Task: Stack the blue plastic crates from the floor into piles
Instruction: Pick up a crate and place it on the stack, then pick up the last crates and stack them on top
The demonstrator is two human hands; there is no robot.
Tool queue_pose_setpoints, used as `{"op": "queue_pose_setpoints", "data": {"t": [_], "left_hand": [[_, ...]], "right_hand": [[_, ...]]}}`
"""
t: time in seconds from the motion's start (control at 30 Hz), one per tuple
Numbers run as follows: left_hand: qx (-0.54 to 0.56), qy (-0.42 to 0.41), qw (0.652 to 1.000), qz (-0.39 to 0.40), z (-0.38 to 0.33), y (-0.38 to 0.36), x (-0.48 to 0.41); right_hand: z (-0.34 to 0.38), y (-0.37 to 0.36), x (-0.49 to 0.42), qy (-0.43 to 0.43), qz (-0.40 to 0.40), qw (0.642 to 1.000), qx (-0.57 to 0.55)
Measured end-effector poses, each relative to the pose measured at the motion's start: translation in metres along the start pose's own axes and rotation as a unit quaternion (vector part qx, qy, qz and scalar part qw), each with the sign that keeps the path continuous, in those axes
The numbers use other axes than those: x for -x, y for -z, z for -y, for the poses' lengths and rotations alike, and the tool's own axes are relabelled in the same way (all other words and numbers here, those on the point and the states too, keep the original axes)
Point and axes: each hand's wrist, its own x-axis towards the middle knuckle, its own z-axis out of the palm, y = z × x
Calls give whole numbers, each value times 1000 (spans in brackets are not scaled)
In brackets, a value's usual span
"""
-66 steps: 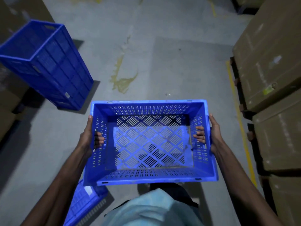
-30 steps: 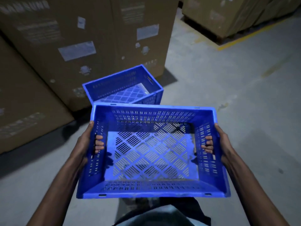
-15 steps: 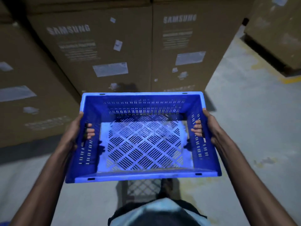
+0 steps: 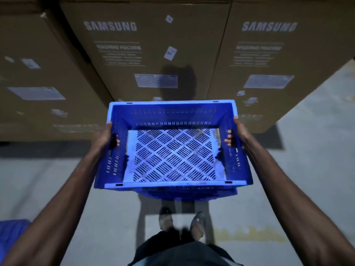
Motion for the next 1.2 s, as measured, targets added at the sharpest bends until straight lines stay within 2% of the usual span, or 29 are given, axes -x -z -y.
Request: {"op": "queue_pose_setpoints", "data": {"t": [0.23,0.37,0.47,0.63,0.7,0.77,0.83,0.9,0.97,1.07,1.13,1.2], "left_hand": [[-14,9,1000,-13,-7,-28,-46],[-78,1,997,-26,15,-24,-95],[-153,-30,986,-54,0,-27,-71],[-157,-41,986,-38,0,-19,-69],[-206,-54,976,-43,-8,-15,-55],[-270,-112,952,-97,-15,-10,-36],[-266,-188,935,-143,-15,-3,-18],[-259,-263,917,-153,-8,0,1],[-272,-323,896,-140,1,-2,22],[-248,-400,876,-101,7,-15,69],[-220,-415,882,-47,12,-29,100],[-242,-407,881,15,22,-43,117]], "right_hand": [[-8,-1,-45,-29,-20,999,-17],[-8,1,-56,-20,-56,998,-17],[-14,0,-63,14,-122,992,15],[-18,8,-63,39,-166,984,50],[-14,15,-61,42,-200,969,138],[-9,21,-47,62,-232,941,238],[-7,23,-29,107,-259,912,299],[-9,22,-5,159,-276,889,330],[-17,18,20,219,-283,872,334],[-40,4,60,311,-271,868,276],[-61,-10,82,348,-248,870,246],[-82,-26,98,358,-228,867,262]]}}
